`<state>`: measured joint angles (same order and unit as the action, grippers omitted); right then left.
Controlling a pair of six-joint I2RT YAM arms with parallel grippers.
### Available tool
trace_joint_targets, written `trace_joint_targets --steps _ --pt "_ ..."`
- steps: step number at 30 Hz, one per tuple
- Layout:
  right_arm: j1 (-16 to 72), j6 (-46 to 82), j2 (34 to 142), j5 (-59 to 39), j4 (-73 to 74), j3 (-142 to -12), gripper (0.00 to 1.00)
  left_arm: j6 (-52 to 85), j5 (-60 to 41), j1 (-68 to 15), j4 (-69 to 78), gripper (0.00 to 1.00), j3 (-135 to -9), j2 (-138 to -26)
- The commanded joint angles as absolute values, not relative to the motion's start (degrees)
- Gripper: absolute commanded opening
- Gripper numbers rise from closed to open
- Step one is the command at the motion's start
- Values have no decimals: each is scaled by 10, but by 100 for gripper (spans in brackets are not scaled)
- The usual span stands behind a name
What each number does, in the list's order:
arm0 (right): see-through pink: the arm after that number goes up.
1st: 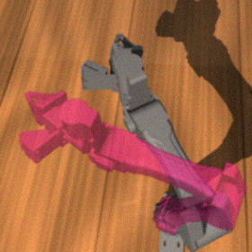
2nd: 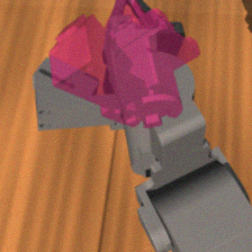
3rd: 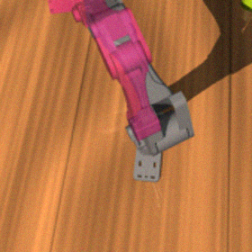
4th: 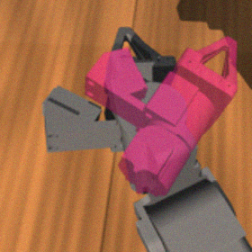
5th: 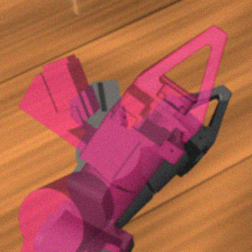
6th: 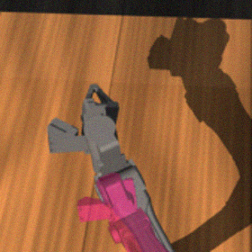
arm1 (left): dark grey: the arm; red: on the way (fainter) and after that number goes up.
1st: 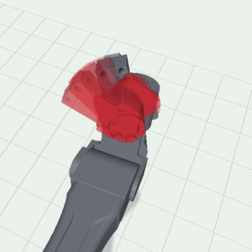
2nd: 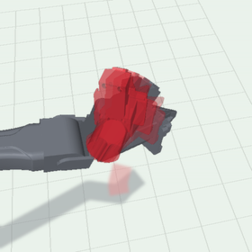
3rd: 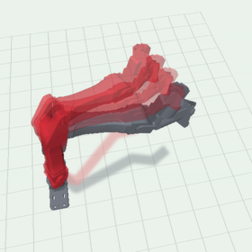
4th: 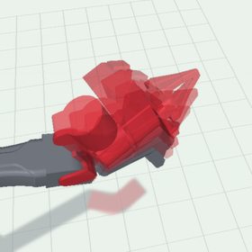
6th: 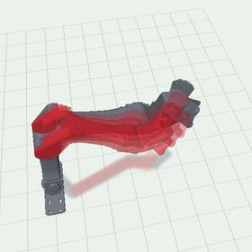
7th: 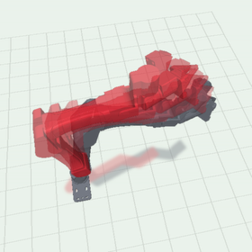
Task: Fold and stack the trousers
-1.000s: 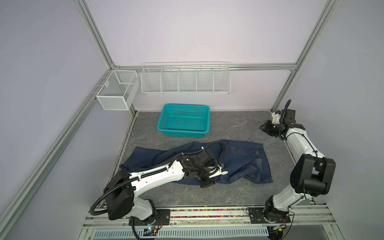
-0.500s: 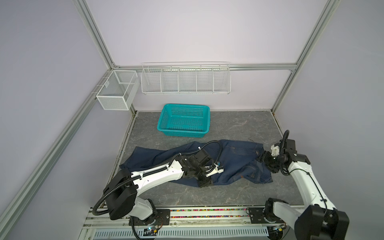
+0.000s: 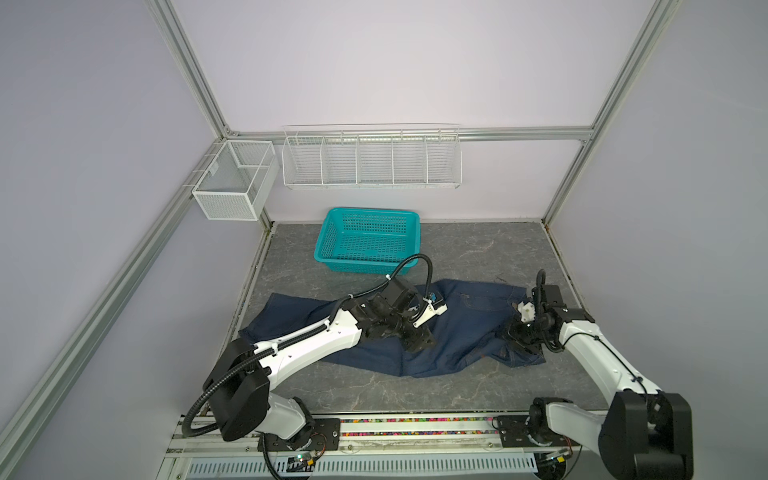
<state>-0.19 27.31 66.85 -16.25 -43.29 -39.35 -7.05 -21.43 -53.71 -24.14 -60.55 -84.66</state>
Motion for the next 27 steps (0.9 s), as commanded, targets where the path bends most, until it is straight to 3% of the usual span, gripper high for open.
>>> trace_joint_targets --steps 1,3,7,15,21,25,27 --pt "7 277 659 -145 -448 -382 28 -21 -166 -535 -149 51 -656 -914" --pt "13 279 642 -135 -460 -383 18 -19 -176 -535 -149 52 -700 -966" --pt "22 297 608 -129 -487 -390 10 -5 -172 -535 -165 52 -798 -1072" --pt "61 320 577 -109 -531 -395 7 34 -216 -534 -204 57 -961 -1221" --pt "97 328 535 -83 -576 -405 6 43 -186 -532 -271 55 -1030 -1292" --pt "100 329 516 -72 -581 -400 6 48 -210 -531 -286 48 -1068 -1323" --pt "100 330 511 -74 -578 -397 6 53 -233 -531 -280 34 -1076 -1328"
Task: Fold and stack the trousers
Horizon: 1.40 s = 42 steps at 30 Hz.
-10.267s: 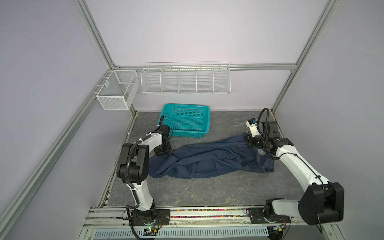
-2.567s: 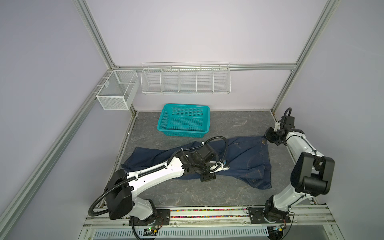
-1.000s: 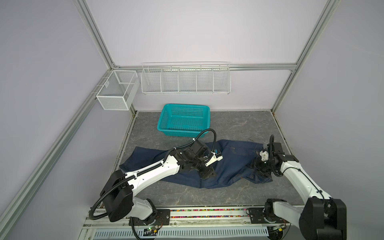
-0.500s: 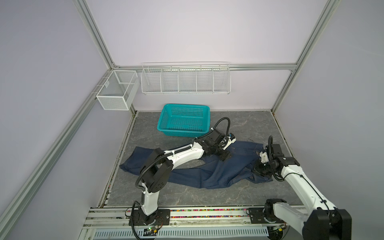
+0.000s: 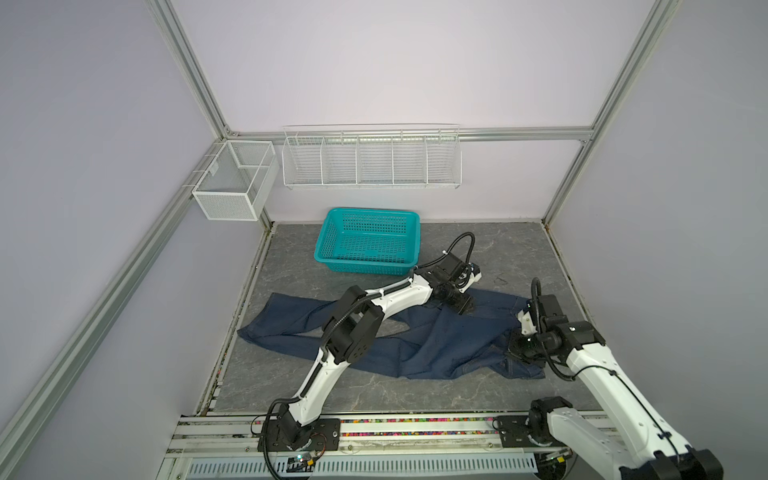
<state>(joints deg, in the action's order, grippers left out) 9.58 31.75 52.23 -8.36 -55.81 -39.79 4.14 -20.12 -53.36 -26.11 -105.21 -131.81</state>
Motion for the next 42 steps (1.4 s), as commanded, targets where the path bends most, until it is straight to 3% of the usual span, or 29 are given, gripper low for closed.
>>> trace_joint_targets --steps 1,4,6,15,16,19,23,29,42 --pt "101 329 512 -71 -580 -397 6 53 -244 -531 -279 24 -1079 -1329" --pt "101 320 515 -55 -583 -406 6 47 -256 -529 -295 7 -1090 -1335" --pt "101 312 518 -45 -589 -417 6 44 -265 -524 -303 0 -1093 -1336" --pt "101 293 548 -42 -589 -439 7 44 -195 -497 -354 0 -1113 -1300" --pt "101 293 549 -44 -588 -439 6 44 -185 -497 -371 5 -1122 -1297" --pt "102 289 552 -48 -585 -435 6 54 -164 -497 -414 34 -1131 -1280" --pt "102 292 550 -53 -576 -422 6 53 -100 -497 -451 47 -1122 -1268" --pt "105 304 552 -67 -556 -411 6 83 -192 -496 -476 48 -1164 -1320" --pt "114 307 564 -73 -531 -416 6 114 -197 -495 -482 47 -1239 -1404"
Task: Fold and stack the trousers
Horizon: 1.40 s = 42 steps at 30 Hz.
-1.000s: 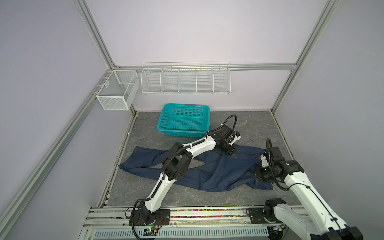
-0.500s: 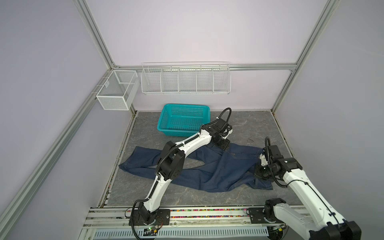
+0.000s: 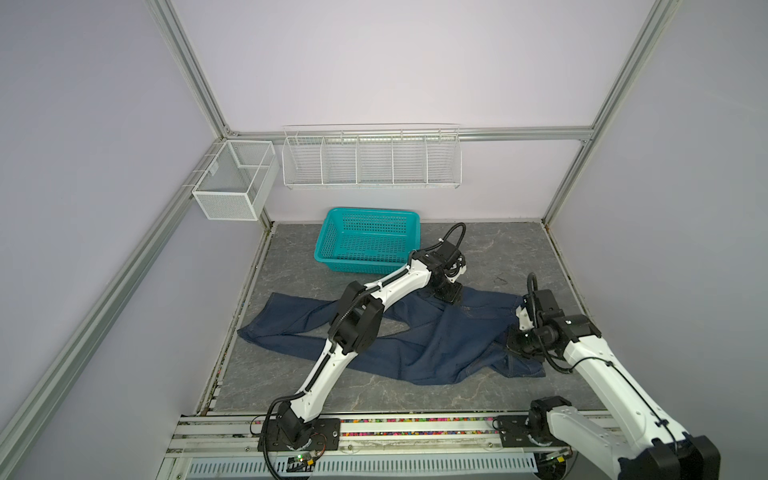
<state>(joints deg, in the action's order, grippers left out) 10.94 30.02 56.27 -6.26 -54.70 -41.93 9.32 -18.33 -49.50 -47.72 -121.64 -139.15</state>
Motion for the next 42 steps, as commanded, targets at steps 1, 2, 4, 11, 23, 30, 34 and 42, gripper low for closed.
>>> trace_joint_targets --steps 1,2,4,11,23,30,34,42 --pt "114 309 564 -73 -529 -415 6 116 -199 -495 -480 46 -1244 -1409" --pt "114 311 565 -73 -528 -414 6 118 -201 -495 -479 42 -1249 -1414" --pt "133 314 567 -73 -524 -413 6 126 -203 -495 -470 28 -1250 -1418" --pt "143 312 564 -53 -513 -429 6 139 -177 -486 -411 0 -1225 -1371" --pt "127 224 578 54 -595 -558 9 151 7 -467 -315 0 -1159 -1226" --pt "121 326 550 37 -598 -456 14 181 -27 -471 -281 0 -1106 -1225" --pt "121 407 507 -1 -583 -375 13 187 -64 -471 -272 0 -1073 -1230" --pt "121 456 445 102 -696 -415 31 178 -96 -479 -280 0 -1047 -1240"
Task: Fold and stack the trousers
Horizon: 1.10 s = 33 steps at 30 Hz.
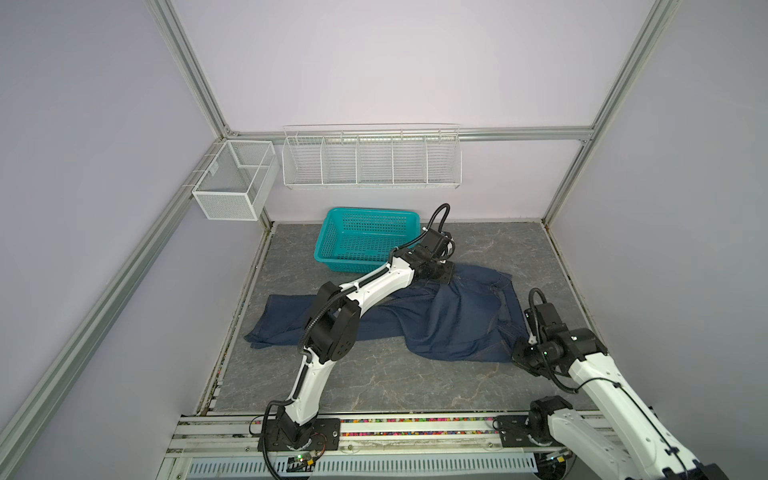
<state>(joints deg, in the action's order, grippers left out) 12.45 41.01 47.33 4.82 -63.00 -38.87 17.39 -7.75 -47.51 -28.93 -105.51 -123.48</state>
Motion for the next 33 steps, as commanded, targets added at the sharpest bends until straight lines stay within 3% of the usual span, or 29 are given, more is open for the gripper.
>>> trace_joint_targets --steps 1,3,6,14,19,27,33 --pt "108 455 435 113 -707 -428 38 178 -100 -478 -278 0 -1044 -1240" --pt "95 452 424 127 -727 -455 48 176 -102 -478 -280 0 -1041 -1240" --pt "74 394 427 128 -688 -479 54 171 -106 -478 -284 0 -1041 -1241" --pt "6 213 624 -84 -432 -495 66 158 -99 -477 -313 0 -1058 -1251" --pt "5 167 733 -97 -395 -520 62 156 -93 -478 -324 0 -1062 -1255" --pt "3 163 813 -93 -393 -508 39 156 -87 -473 -330 0 -1063 -1264" --pt "16 169 812 -80 -408 -485 39 153 -87 -466 -336 0 -1065 -1271"
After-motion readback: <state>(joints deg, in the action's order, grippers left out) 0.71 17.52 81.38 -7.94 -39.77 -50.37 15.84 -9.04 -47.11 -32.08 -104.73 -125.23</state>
